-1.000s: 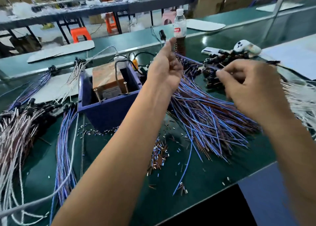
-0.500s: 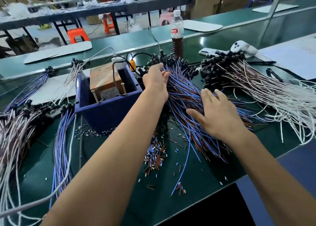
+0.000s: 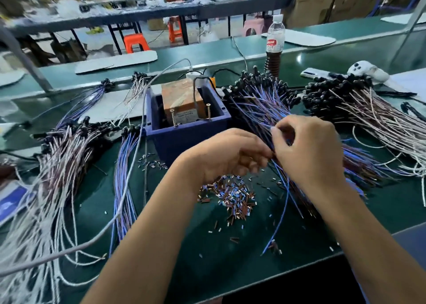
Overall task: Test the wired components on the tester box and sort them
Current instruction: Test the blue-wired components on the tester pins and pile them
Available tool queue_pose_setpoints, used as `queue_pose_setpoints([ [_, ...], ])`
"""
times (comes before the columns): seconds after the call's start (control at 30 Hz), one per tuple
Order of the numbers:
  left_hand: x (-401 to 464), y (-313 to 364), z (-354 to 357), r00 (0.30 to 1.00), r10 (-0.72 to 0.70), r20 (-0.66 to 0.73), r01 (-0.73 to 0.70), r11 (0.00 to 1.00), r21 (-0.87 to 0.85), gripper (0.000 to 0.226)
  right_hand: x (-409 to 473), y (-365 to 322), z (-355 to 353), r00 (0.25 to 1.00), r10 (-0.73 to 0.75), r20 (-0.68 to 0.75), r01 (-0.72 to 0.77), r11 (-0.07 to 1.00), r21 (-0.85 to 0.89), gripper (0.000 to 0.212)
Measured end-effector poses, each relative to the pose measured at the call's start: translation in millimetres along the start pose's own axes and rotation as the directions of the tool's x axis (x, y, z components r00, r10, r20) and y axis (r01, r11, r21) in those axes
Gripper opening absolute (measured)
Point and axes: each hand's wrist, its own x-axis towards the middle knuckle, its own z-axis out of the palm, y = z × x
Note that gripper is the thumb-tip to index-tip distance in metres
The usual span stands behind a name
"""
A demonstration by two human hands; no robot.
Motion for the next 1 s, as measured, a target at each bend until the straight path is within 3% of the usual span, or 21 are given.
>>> queue_pose_setpoints([
  [0.13, -57.8, -15.0, -39.3, 0.994, -0.108, 0.017, 0.093, 0.921, 0.379, 0.026, -7.3, -52.1, 19.2, 0.966, -0.126, 0.225, 0.095, 0.985, 0.142, 0.022],
  [0.27, -114.5, -27.6, -90.4, 0.935, -0.243, -0.26, 0.353, 0.727, 0.589, 0.027, -25.7, -118.1, 47.9, 0.834, -0.325, 0.446, 0.259, 0.944, 0.204, 0.024],
  [0.37, -142.6, -35.4, -123.8, 0.818, -0.228, -0.528, 0.531, 0.654, 0.539, 0.023, -35.0, -167.4, 73.7, 0.744, -0.437, 0.506, 0.333, 0.899, 0.286, 0.025],
  [0.5, -150.3, -47.1, -158.2, 0.56, -0.011, -0.828, 0.662, 0.607, 0.439, 0.021, -44.6, -213.2, 113.9, 0.643, -0.365, 0.673, 0.233, 0.931, 0.281, 0.036],
  [0.6, -145.7, -54.5, -169.4, 0.485, 0.081, -0.871, 0.685, 0.583, 0.436, 0.025, -53.2, -221.1, 136.5, 0.64, -0.249, 0.727, 0.135, 0.968, 0.213, 0.038],
  [0.7, -132.0, -60.8, -178.3, 0.485, 0.118, -0.867, 0.662, 0.599, 0.451, 0.024, -55.0, -218.2, 147.3, 0.646, -0.205, 0.735, 0.115, 0.978, 0.172, 0.04],
  [0.87, -90.1, -69.8, -180.9, 0.506, 0.172, -0.845, 0.676, 0.529, 0.512, 0.027, -58.8, -214.9, 146.1, 0.683, -0.286, 0.672, 0.206, 0.958, 0.198, 0.025],
  [1.0, -70.9, -77.4, -182.4, 0.459, 0.263, -0.848, 0.698, 0.483, 0.528, 0.024, -61.4, -213.1, 145.9, 0.684, -0.323, 0.654, 0.254, 0.946, 0.202, 0.018],
])
